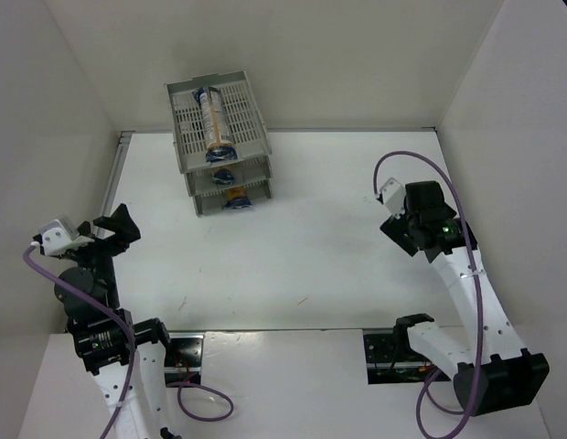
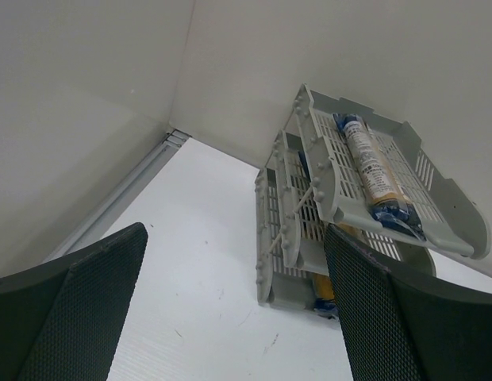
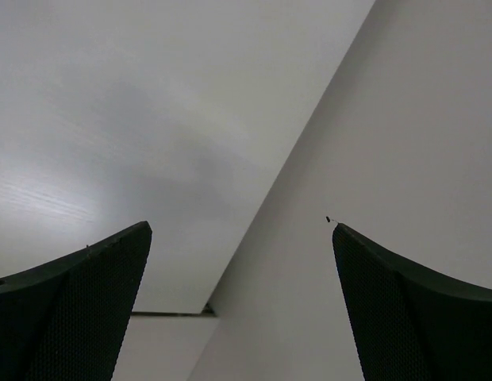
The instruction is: Place and organize the pasta boxes and bags onto the shelf
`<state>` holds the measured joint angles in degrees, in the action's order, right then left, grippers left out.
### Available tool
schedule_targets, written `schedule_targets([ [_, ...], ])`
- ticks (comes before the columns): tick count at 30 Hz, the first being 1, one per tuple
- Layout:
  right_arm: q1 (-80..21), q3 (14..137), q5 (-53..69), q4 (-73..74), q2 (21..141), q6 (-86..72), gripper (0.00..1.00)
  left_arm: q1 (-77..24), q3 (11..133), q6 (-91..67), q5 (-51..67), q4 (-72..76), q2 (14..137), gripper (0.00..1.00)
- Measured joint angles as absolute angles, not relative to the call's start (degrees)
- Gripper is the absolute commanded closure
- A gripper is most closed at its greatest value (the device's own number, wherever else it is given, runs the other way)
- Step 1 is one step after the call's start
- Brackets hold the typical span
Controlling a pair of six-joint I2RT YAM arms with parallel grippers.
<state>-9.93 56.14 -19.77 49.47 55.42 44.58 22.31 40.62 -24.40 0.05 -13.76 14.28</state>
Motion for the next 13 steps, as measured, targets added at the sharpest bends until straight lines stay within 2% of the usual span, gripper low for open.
schedule_targets([
  [7,-7.84,50.48,-17.19,57.74,50.96,39.64,0.00,21.87,40.62,-24.75,1.04,-13.93,14.28,0.01],
  [13,-7.84,50.02,-16.62,59.24,44.07,38.41,0.00,21.54,40.62,-25.80,1.87,-14.28,14.28,0.01],
])
